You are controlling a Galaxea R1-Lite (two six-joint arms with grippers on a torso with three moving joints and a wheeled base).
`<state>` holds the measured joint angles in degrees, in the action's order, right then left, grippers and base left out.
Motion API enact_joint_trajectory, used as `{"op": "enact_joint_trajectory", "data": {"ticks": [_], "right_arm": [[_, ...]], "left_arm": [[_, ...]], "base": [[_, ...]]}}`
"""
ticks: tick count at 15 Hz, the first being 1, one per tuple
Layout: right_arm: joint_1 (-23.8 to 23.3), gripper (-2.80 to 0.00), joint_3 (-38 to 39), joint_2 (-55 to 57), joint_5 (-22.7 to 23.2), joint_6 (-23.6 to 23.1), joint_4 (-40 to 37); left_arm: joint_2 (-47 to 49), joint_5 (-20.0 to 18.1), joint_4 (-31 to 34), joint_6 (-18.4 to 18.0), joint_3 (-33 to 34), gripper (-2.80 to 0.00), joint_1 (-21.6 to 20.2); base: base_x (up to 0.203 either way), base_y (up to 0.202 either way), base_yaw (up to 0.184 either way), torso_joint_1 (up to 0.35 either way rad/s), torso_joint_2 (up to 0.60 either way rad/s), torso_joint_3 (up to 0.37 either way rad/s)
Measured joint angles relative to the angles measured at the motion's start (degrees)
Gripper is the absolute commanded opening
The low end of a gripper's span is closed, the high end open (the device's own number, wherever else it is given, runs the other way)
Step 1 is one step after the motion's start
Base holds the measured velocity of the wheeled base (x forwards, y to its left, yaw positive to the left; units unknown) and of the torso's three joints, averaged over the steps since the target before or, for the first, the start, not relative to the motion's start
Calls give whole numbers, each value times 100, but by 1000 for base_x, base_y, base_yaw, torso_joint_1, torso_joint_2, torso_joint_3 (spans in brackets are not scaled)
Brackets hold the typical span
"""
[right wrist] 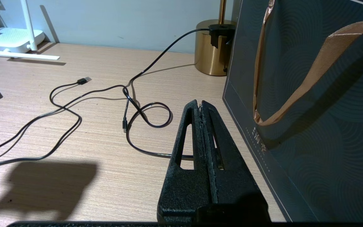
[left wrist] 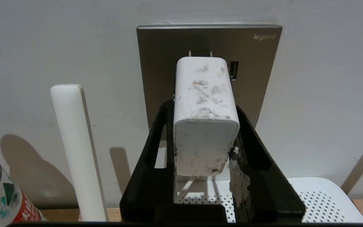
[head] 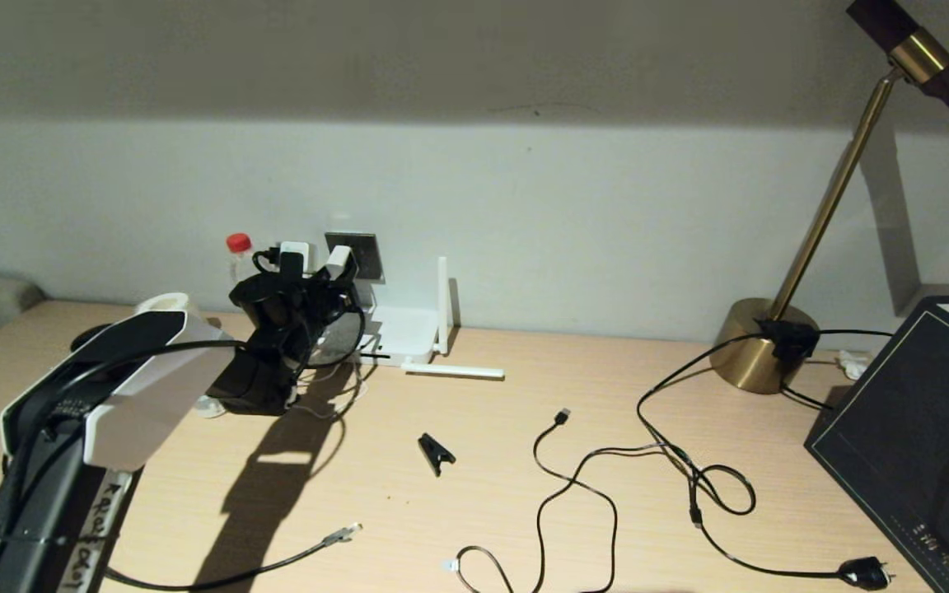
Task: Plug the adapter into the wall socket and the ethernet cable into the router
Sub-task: Plug plug into socket
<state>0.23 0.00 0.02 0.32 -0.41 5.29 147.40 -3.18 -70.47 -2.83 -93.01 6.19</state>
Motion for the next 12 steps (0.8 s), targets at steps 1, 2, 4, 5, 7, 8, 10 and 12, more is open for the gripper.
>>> {"op": "enact_joint_trajectory", "data": {"ticks": [1, 2, 4, 5, 7, 8, 10, 12], "right_arm": [[1, -280, 0, 0, -1, -1, 2], [1, -280, 0, 0, -1, -1, 2], [1, -280, 0, 0, 1, 0, 2], [1, -280, 0, 0, -1, -3, 2], [1, -280, 0, 0, 0, -1, 1], [1, -280, 0, 0, -1, -1, 2], [1, -280, 0, 0, -1, -1, 0], [1, -280, 0, 0, -1, -1, 2]], "left_arm": [[26, 42, 2, 9, -46, -280, 0], [43, 59, 0, 38, -68, -280, 3], [62, 113, -9, 132, -76, -280, 29], [65, 175, -15, 152, -74, -280, 55], [70, 197, -33, 155, -49, -280, 96], [71, 205, -41, 156, -37, -280, 119], [71, 238, -66, 157, 7, -280, 151], [70, 242, -147, 155, 87, -280, 189]], "base": [[0, 0, 0, 0, 0, 0], [0, 0, 0, 0, 0, 0], [0, 0, 0, 0, 0, 0], [0, 0, 0, 0, 0, 0], [0, 0, 0, 0, 0, 0], [0, 0, 0, 0, 0, 0], [0, 0, 0, 0, 0, 0], [0, 0, 0, 0, 0, 0]]}}
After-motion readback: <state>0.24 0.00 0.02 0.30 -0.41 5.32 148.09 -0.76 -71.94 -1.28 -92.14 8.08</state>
